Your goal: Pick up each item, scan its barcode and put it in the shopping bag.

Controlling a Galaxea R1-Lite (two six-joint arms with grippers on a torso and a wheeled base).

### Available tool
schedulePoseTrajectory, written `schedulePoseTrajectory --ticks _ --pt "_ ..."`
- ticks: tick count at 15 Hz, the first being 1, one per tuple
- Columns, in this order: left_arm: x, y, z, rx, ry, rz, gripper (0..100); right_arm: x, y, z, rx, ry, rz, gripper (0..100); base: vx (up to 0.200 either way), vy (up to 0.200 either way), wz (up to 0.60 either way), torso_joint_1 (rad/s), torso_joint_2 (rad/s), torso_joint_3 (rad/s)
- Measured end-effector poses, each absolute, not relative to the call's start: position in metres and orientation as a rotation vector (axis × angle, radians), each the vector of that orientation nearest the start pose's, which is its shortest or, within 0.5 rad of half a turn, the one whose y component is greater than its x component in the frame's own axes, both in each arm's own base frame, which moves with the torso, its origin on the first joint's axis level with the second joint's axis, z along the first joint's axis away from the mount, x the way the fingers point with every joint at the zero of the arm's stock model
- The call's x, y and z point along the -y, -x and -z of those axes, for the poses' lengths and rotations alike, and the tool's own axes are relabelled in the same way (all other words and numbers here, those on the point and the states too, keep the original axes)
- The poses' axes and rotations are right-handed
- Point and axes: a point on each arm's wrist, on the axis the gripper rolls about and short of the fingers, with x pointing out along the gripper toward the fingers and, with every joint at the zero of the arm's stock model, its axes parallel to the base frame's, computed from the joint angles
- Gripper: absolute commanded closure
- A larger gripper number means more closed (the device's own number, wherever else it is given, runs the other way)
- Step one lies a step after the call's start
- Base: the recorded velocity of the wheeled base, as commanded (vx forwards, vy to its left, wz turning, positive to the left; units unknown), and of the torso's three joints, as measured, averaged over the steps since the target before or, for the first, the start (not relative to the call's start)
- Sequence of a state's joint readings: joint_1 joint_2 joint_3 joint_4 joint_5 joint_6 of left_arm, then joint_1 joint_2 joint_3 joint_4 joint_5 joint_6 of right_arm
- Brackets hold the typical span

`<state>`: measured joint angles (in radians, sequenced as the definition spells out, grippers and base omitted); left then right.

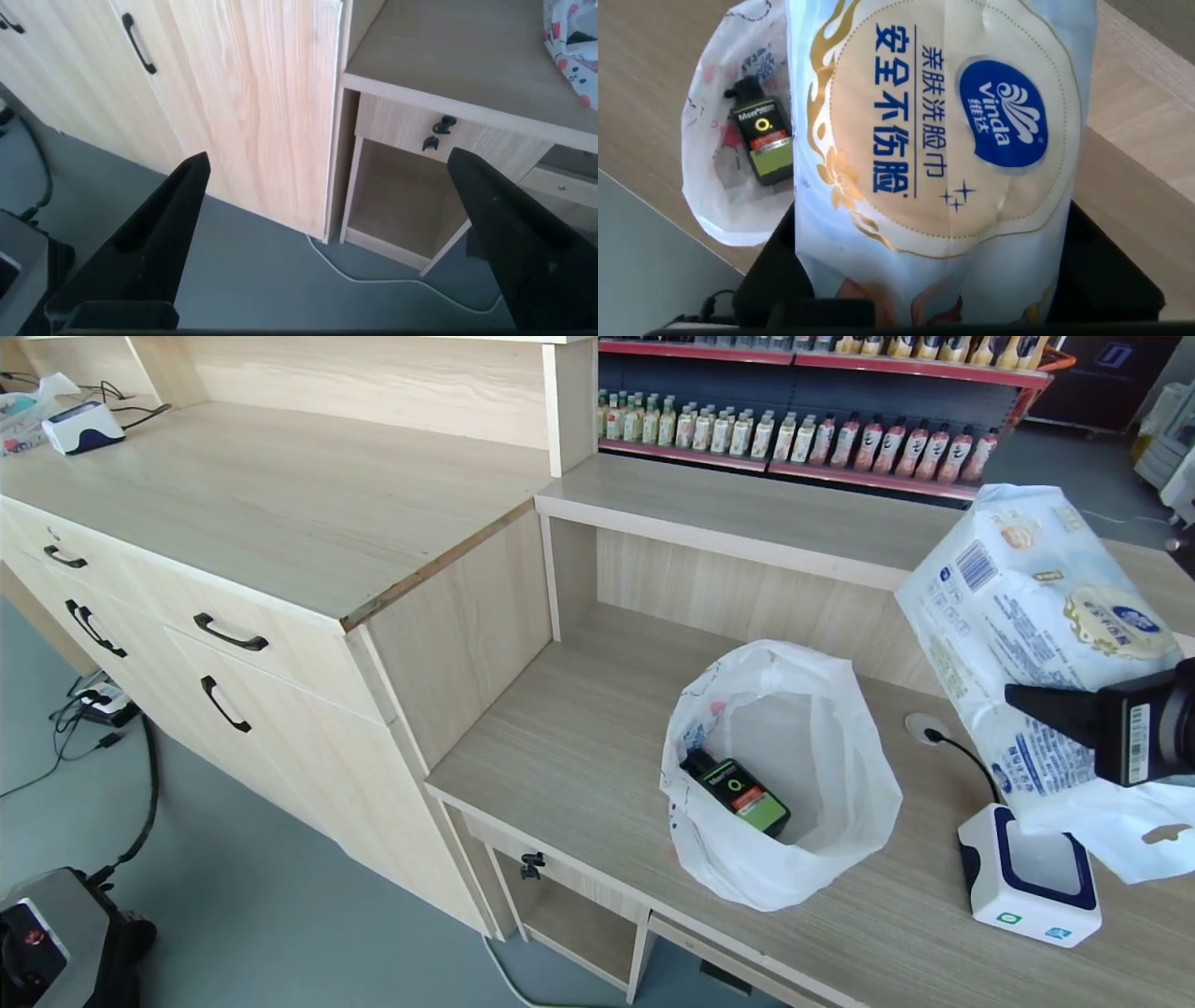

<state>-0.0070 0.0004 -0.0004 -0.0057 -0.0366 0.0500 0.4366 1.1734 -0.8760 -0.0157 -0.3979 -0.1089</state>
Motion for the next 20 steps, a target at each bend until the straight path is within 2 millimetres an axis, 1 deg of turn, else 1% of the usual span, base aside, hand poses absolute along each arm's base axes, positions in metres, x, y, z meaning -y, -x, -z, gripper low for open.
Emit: schedulePoseTrajectory --ticks 1,3,5,7,8,9,11,12,13,16,18,20 --pt "0.001 0.023 -0.076 0.007 -0.050 0.044 0 -0.070 -0.170 -0.270 -0.190 0.153 -0.067 100 0.000 0.000 0.00 0.000 0.00 0.000" --pt "0.001 0.023 -0.076 0.006 -0.050 0.045 0 -0.082 -0.193 -0.258 -0.112 0.081 -0.097 100 0.000 0.000 0.00 0.000 0.00 0.000" --pt "0.001 0.023 -0.076 0.006 -0.050 0.043 0 -0.089 -0.209 -0.238 -0.077 0.054 -0.116 100 0.000 0.000 0.00 0.000 0.00 0.000" --pt "0.001 0.023 -0.076 0.007 -0.050 0.044 0 -0.095 -0.222 -0.212 -0.094 0.064 -0.127 100 0.000 0.000 0.00 0.000 0.00 0.000" --pt "0.001 0.023 -0.076 0.006 -0.050 0.045 0 -0.096 -0.228 -0.203 -0.101 0.069 -0.119 100 0.000 0.000 0.00 0.000 0.00 0.000" --pt "0.001 0.023 -0.076 0.006 -0.050 0.044 0 -0.098 -0.234 -0.193 -0.124 0.083 -0.084 100 0.000 0.000 0.00 0.000 0.00 0.000" --pt "0.001 0.023 -0.076 0.006 -0.050 0.043 0 -0.098 -0.244 -0.176 -0.188 0.148 0.112 100 0.000 0.000 0.00 0.000 0.00 0.000" --pt "0.001 0.023 -0.076 0.007 -0.050 0.044 0 -0.098 -0.249 -0.172 -0.201 0.168 0.189 100 0.000 0.000 0.00 0.000 0.00 0.000" --pt "0.001 0.023 -0.076 0.007 -0.050 0.043 0 -0.100 -0.255 -0.171 -0.205 0.168 0.186 100 0.000 0.000 0.00 0.000 0.00 0.000" --pt "0.001 0.023 -0.076 0.007 -0.050 0.044 0 -0.106 -0.264 -0.165 -0.225 0.142 0.005 100 0.000 0.000 0.00 0.000 0.00 0.000" --pt "0.001 0.023 -0.076 0.006 -0.050 0.043 0 -0.108 -0.265 -0.163 -0.232 0.134 -0.095 100 0.000 0.000 0.00 0.000 0.00 0.000" --pt "0.001 0.023 -0.076 0.007 -0.050 0.044 0 -0.109 -0.265 -0.163 -0.234 0.137 -0.148 100 0.000 0.000 0.00 0.000 0.00 0.000"
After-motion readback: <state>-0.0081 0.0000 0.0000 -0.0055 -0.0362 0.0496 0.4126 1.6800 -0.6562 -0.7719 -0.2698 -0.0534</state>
